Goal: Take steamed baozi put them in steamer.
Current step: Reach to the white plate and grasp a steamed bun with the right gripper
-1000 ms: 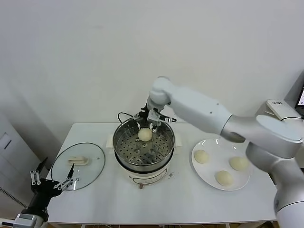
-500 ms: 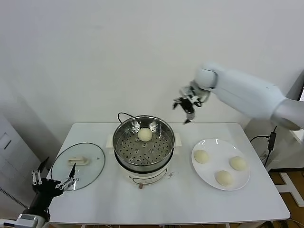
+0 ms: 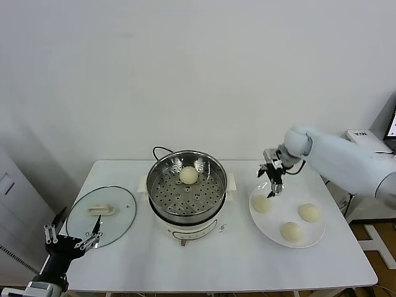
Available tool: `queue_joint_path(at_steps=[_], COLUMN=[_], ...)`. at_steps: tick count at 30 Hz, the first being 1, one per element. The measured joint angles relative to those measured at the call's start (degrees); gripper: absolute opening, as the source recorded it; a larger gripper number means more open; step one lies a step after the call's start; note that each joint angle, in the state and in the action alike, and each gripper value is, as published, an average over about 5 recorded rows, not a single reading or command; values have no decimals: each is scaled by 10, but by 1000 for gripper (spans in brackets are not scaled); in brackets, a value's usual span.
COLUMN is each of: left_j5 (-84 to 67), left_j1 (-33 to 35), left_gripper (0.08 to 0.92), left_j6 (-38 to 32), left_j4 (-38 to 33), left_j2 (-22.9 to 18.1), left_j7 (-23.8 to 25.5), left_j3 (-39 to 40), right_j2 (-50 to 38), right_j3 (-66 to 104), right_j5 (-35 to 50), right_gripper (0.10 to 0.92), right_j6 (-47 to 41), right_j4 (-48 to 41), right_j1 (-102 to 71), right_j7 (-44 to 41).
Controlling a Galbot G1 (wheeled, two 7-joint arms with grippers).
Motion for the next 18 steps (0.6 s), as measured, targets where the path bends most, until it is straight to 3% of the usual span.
queue_joint_path(at_steps=[12,18], left_j5=[0,0], left_j1=[5,5], left_gripper=[823,823], left_j6=[-2,-2], left_j4=[1,1], left_j2=[-1,1], left_j7=[1,1], left_j3=[-6,-7], right_j2=[17,23], right_j3=[44,55], right_j5=[-28,-30], right_gripper=[811,695], right_j6=[2,2], right_j4=[-44,-59], right_j1=[-63,-74], right_j7=[22,30])
